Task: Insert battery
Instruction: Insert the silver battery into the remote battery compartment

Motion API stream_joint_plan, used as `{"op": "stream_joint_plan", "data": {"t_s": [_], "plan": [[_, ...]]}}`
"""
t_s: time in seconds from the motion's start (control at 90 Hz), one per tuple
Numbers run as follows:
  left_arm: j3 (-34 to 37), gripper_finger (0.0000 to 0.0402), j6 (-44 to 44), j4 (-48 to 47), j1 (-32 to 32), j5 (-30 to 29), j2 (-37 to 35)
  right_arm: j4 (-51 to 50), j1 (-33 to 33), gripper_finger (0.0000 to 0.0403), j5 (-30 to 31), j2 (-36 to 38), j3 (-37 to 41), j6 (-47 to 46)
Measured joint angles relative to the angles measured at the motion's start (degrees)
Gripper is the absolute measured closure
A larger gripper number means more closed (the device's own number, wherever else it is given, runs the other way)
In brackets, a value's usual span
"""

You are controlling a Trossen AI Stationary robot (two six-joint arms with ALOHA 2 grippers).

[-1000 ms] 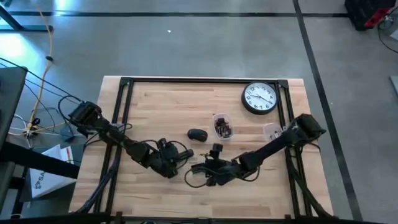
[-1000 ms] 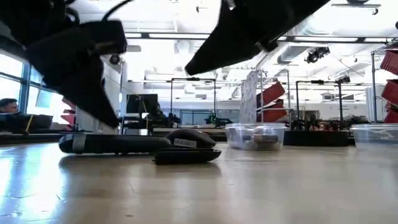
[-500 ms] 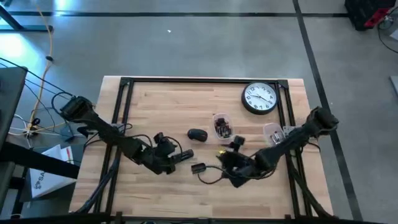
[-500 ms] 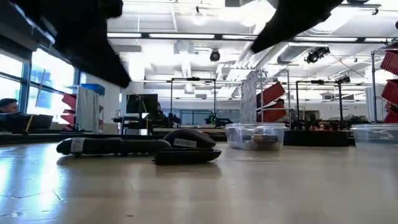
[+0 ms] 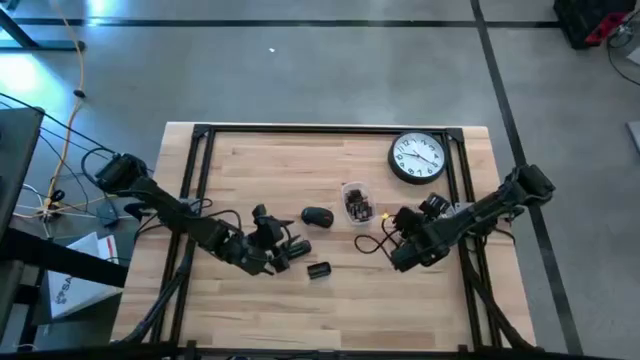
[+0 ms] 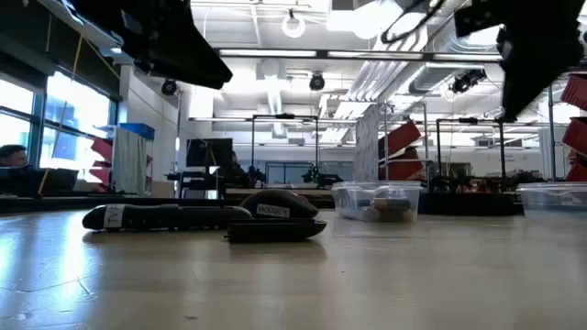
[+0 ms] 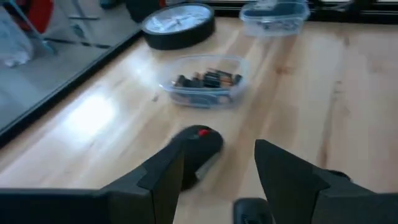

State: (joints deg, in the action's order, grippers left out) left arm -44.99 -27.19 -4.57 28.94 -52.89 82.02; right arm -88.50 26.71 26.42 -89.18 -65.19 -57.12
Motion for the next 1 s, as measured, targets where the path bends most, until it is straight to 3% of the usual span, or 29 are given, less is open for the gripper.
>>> {"op": "stream_joint_plan", "data": {"t_s": [0.2,0.433,1.0], "plan": [[0.0,0.0224,-0.7,-0.2,-0.8,-0.7,0.5,-0.8,-5.6,0.0176,-10.8,0.0,9.9,11.6],[0.0,0.0224,-1.3,-0.3,0.2,-0.2,2.1,7.0,-10.9,0.0176,-14.5,0.2,21.3,25.1],[0.1,0.0224,-2.6,0.7,0.3,-0.2,3.6,12.7,-17.4,0.0176,-14.7,-0.4,16.5,33.2]]}}
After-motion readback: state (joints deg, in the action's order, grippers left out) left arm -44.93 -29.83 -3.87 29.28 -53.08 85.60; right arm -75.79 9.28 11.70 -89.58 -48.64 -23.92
